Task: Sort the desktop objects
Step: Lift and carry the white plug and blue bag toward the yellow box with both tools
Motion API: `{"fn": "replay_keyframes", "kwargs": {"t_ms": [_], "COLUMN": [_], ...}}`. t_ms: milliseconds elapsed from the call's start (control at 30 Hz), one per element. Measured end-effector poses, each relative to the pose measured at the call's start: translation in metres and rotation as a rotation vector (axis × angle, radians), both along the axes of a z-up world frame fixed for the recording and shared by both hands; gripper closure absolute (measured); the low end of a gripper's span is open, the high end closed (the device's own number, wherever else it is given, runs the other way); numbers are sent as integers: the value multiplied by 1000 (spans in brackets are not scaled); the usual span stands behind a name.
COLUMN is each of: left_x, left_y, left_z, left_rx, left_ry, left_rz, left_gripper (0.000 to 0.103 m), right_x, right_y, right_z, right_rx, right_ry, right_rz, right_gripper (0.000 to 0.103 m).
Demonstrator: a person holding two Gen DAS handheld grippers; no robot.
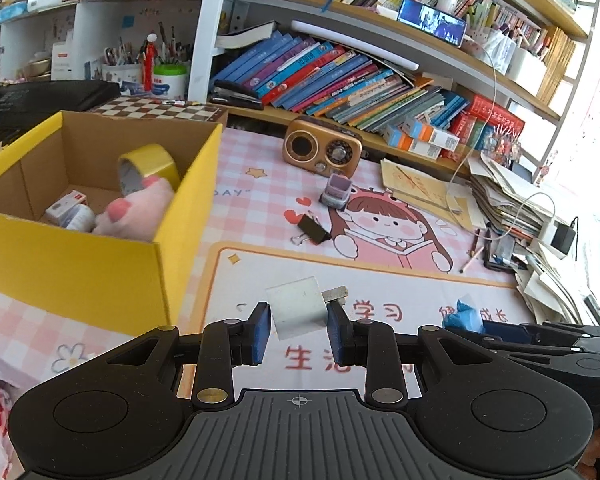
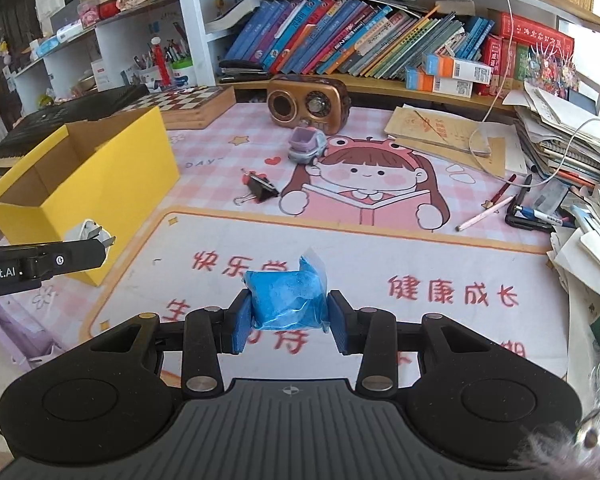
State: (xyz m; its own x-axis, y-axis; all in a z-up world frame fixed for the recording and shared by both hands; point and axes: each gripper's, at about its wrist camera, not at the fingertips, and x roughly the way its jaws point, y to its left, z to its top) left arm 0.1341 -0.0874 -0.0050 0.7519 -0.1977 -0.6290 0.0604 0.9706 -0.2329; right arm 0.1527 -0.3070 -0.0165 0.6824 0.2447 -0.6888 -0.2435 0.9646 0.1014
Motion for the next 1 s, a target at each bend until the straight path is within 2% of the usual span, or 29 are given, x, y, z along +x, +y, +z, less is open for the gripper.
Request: {"fn": "replay_keyframes", "kwargs": {"t_ms": [733,1000], "left_x": [-85,-117], "left_y": [84,115], "left_z": [4,2], "left_rx": [-23,-19], "left_ry": [-14,-8], "left_rz": [-30,-5], "left_gripper": [74,74], "right_x": [-102,-130], "right_y": [89,120], "right_z": [5,2], "right_rx": [-7,6], "right_ry": [-12,-5], "right_rz": [-4,22], "right_gripper": [66,66]}}
